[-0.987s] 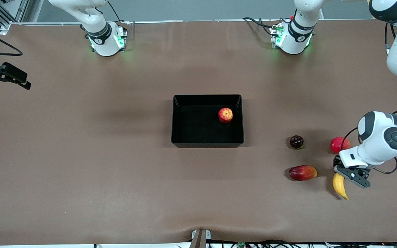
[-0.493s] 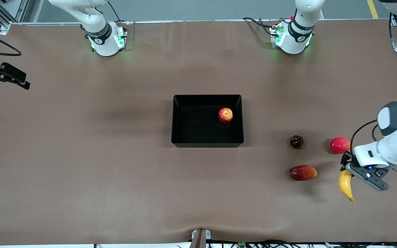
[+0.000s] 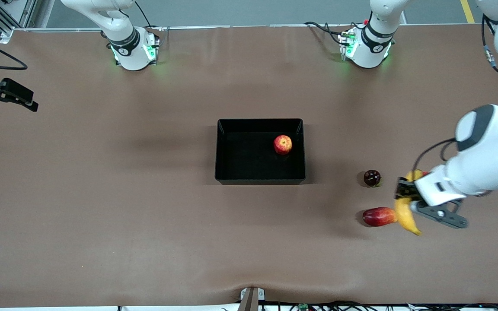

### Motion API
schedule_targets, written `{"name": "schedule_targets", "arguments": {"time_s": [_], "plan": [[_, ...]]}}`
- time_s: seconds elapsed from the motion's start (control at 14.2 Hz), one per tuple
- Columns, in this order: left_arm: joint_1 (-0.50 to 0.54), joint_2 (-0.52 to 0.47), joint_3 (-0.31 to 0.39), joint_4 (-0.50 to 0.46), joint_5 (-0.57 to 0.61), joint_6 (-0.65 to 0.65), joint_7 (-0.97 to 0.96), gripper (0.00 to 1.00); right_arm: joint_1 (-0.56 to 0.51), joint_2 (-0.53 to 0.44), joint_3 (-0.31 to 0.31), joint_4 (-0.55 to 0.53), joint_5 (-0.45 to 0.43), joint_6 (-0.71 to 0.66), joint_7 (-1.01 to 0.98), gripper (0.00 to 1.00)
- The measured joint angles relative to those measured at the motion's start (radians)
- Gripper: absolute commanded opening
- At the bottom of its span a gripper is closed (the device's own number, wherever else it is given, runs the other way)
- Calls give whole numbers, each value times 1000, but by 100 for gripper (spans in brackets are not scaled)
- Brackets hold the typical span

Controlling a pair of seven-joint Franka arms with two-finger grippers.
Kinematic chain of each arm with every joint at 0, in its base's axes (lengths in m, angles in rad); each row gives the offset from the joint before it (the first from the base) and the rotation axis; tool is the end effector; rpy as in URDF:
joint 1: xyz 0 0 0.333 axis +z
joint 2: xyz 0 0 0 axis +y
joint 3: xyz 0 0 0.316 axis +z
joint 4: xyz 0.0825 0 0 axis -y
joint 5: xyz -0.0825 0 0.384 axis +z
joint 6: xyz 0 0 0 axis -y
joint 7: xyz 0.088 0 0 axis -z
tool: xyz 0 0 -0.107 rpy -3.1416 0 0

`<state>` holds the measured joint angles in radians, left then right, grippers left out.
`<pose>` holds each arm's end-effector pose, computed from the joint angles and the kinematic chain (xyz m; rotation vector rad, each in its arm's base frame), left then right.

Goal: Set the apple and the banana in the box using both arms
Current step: 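Carry the banana over the black box with the left gripper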

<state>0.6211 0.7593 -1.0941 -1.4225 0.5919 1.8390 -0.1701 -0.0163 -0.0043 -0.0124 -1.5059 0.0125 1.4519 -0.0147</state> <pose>0.6889 -0.1067 0.4192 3.0096 -0.4612 0.0484 0.5409 -0.0141 0.6470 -3.1270 0.0201 0.0773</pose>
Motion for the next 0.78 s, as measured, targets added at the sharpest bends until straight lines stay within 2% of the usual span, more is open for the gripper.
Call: {"name": "schedule_targets", "arguments": {"time_s": [0.21, 0.49, 0.63, 0.78], "plan": [[-108, 0, -31, -1, -1, -16, -277, 0, 0, 0, 0, -1, 0, -1, 0, 100], [-278, 3, -35, -6, -1, -20, -623, 0, -1, 0, 0, -2, 0, -2, 0, 100], [-406, 4, 7, 0, -1, -19, -757, 0, -1, 0, 0, -2, 0, -3, 0, 100], [-563, 5, 106, 35, -1, -13, -863, 0, -1, 0, 0, -2, 0, -3, 0, 100]]}}
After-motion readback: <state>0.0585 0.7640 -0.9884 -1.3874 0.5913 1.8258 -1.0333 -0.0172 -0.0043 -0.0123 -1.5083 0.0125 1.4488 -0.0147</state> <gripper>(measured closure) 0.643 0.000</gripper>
